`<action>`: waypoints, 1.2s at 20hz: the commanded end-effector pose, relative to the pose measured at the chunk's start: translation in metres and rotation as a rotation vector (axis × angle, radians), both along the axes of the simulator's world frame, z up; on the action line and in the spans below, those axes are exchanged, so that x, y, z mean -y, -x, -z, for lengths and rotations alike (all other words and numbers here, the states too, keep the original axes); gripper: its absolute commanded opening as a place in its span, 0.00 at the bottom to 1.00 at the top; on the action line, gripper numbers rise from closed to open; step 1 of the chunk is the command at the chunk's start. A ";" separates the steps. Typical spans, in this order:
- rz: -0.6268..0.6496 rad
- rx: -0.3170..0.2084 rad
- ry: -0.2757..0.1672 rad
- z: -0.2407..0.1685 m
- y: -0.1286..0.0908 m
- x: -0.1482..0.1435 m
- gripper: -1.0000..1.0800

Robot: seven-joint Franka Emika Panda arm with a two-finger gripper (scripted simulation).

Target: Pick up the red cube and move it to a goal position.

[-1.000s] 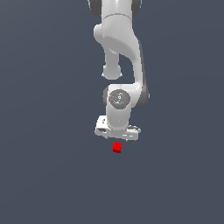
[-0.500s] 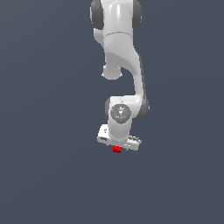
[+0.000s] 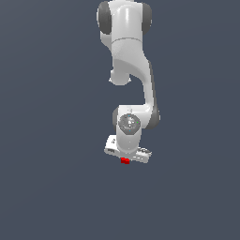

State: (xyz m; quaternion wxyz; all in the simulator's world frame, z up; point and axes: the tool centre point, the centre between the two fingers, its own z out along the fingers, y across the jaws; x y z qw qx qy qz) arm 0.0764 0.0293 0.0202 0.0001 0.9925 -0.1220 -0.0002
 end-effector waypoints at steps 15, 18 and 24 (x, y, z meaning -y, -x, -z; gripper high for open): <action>0.000 0.000 0.000 -0.005 0.010 0.002 0.00; 0.000 0.000 0.000 -0.009 0.018 0.004 0.00; 0.000 0.000 0.000 -0.021 0.042 0.009 0.00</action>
